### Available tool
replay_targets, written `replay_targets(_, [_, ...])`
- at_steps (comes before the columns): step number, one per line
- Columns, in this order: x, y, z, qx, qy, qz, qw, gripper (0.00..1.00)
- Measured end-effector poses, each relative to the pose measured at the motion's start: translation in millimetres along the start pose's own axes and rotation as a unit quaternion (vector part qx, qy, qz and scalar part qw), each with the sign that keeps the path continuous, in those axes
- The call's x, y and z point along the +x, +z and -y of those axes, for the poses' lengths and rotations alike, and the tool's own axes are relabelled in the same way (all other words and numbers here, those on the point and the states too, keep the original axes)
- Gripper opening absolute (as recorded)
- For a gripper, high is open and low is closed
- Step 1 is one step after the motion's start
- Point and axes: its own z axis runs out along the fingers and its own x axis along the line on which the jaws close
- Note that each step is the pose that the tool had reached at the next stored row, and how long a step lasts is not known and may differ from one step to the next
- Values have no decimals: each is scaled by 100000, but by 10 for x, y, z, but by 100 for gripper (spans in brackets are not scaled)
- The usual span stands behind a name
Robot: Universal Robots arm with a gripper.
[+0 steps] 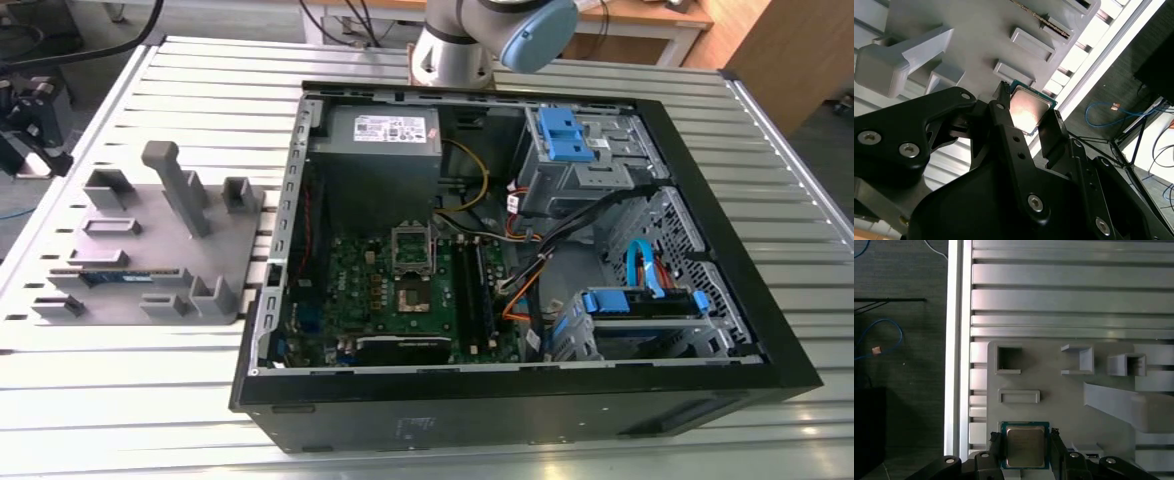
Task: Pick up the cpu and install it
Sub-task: 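Pick up the cpu and move it towards the insertion slot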
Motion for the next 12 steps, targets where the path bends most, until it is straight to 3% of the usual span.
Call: replay_targets(12, [-1,-61,-3,-1,1,0,100000,47])
